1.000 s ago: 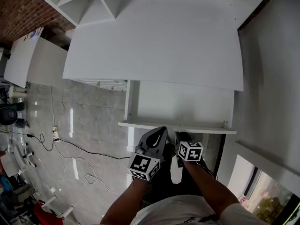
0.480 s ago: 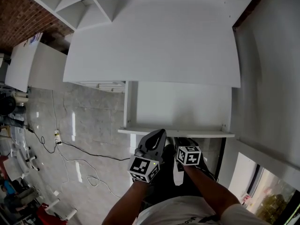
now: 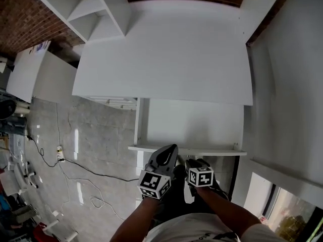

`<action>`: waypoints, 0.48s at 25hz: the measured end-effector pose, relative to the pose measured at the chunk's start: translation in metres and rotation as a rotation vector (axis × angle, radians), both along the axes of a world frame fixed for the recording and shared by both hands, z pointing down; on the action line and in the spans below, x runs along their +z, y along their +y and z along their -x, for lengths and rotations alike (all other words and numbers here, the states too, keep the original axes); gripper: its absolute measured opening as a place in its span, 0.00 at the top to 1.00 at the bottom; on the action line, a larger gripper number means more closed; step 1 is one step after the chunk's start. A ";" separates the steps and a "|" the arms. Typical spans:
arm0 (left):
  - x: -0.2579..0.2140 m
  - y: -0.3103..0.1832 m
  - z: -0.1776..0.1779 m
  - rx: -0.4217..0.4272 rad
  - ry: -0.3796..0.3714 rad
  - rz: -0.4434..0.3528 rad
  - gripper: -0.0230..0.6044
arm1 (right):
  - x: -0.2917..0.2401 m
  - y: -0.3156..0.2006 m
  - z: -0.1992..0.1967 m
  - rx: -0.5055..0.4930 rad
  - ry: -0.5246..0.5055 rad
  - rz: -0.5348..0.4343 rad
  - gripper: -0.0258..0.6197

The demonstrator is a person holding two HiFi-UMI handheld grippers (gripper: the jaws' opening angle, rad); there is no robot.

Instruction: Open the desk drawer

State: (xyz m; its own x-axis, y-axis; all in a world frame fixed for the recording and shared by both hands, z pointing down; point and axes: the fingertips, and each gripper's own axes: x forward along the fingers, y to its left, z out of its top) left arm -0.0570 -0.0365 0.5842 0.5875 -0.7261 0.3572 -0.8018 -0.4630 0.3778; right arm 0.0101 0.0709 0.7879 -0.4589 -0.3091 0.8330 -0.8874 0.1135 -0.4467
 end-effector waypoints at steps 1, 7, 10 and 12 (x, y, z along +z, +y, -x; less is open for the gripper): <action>-0.002 -0.001 0.000 0.001 0.000 -0.001 0.94 | -0.008 0.001 0.003 -0.024 -0.009 0.002 0.86; -0.024 -0.009 0.004 0.000 0.006 -0.007 0.94 | -0.074 -0.009 0.027 -0.140 -0.113 -0.078 0.88; -0.040 -0.016 0.010 -0.014 0.013 -0.018 0.95 | -0.110 -0.029 0.034 -0.168 -0.156 -0.159 0.89; -0.051 -0.021 0.014 -0.026 0.015 -0.025 0.94 | -0.134 -0.045 0.036 -0.184 -0.174 -0.217 0.89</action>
